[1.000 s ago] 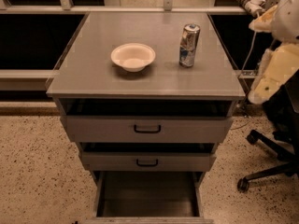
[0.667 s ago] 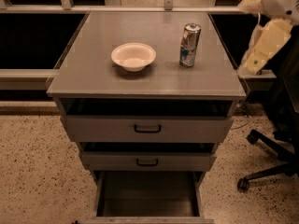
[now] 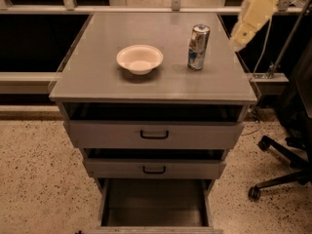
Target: Place redbull can into bottom drawer
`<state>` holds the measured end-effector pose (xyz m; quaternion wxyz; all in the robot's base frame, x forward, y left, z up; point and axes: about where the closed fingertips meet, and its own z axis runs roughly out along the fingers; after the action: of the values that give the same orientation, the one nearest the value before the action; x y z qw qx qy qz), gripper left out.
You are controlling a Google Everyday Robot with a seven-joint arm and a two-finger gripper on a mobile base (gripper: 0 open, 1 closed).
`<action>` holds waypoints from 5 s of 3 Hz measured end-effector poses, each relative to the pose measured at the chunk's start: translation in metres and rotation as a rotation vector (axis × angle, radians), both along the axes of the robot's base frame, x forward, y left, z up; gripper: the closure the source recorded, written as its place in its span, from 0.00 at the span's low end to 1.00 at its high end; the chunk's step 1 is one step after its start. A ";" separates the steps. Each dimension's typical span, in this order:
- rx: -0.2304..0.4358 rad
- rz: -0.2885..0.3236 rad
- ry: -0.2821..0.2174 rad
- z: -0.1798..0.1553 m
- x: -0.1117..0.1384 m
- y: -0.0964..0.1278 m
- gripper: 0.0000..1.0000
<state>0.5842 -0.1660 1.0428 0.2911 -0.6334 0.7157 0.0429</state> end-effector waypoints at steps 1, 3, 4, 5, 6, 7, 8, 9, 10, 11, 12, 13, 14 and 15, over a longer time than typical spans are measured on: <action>0.054 -0.027 -0.006 -0.008 0.013 -0.005 0.00; 0.198 -0.061 0.004 -0.052 0.096 0.002 0.00; 0.184 -0.114 0.034 -0.080 0.126 -0.005 0.00; 0.184 -0.121 0.034 -0.085 0.131 -0.007 0.00; 0.189 -0.138 0.081 -0.105 0.135 -0.006 0.00; 0.209 -0.128 0.119 -0.129 0.147 0.007 0.00; 0.223 -0.114 0.135 -0.148 0.159 0.023 0.00; 0.256 -0.116 0.116 -0.156 0.176 0.038 0.19; 0.257 -0.118 0.113 -0.156 0.177 0.039 0.42; 0.257 -0.117 0.113 -0.156 0.177 0.039 0.65; 0.257 -0.117 0.114 -0.156 0.177 0.039 0.88; 0.257 -0.117 0.114 -0.156 0.177 0.039 1.00; 0.257 -0.117 0.114 -0.156 0.177 0.039 1.00; 0.252 -0.108 0.127 -0.156 0.172 0.039 1.00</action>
Offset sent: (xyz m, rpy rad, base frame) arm 0.1230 -0.0110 -0.0484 0.2279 -0.0011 -0.0632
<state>0.7559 -0.1269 0.8870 0.3241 -0.5484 0.7548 0.1567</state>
